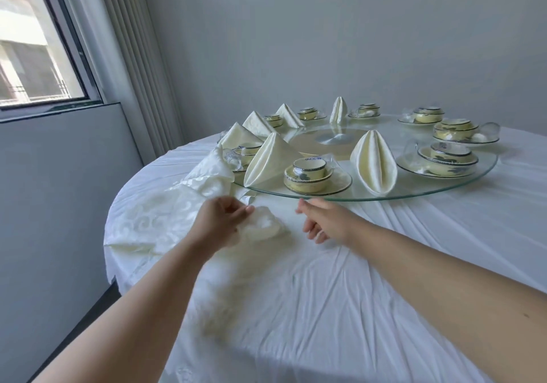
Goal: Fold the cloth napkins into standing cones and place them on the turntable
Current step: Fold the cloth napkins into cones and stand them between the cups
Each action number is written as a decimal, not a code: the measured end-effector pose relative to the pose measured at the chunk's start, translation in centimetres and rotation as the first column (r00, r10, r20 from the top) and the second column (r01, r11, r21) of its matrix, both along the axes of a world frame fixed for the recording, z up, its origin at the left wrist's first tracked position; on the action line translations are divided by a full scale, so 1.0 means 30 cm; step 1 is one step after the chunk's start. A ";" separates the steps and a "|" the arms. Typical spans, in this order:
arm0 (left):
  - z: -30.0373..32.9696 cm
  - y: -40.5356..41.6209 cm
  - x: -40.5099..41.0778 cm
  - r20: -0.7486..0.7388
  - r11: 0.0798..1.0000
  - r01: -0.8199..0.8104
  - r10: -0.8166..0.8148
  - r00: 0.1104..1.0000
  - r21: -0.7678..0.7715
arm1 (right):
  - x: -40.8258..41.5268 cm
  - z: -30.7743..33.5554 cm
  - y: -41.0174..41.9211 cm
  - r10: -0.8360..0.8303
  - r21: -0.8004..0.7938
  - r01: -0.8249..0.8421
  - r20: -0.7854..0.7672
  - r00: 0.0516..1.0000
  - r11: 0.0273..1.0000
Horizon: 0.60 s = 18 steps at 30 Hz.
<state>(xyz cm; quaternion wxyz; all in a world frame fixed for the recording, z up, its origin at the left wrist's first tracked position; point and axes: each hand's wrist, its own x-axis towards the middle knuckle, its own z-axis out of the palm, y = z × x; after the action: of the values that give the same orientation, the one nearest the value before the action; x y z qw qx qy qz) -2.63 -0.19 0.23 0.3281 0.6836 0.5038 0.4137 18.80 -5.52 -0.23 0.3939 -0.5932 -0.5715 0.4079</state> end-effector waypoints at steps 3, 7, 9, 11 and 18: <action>0.029 -0.088 0.104 0.069 0.996 0.088 -0.089 0.994 0.014 | -0.011 0.051 -0.047 -0.004 -0.078 -0.026 -0.357 0.934 0.997; 0.020 -0.175 0.200 0.351 0.913 0.385 -0.319 0.880 -0.137 | -0.004 0.072 -0.085 -0.056 -0.125 -0.001 -0.451 0.891 0.992; 0.020 -0.200 0.220 0.413 0.881 0.443 -0.347 0.842 -0.165 | 0.016 0.060 -0.096 -0.152 -0.104 0.118 -0.440 0.885 0.988; 0.024 -0.210 0.223 0.372 0.905 0.398 -0.322 0.870 -0.147 | 0.062 0.054 -0.114 -0.237 -0.046 0.238 -0.379 0.894 0.970; 0.063 -0.142 0.099 -0.093 0.974 0.121 -0.104 0.990 0.193 | 0.346 0.121 -0.198 -0.540 0.327 0.433 0.421 0.729 0.840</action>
<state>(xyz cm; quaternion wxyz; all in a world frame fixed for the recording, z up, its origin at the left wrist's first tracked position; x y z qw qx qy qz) 0.33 -4.46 2.11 0.2602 0.7568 0.4337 0.4140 29.16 -11.47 3.41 0.3858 -0.7627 -0.5153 0.0616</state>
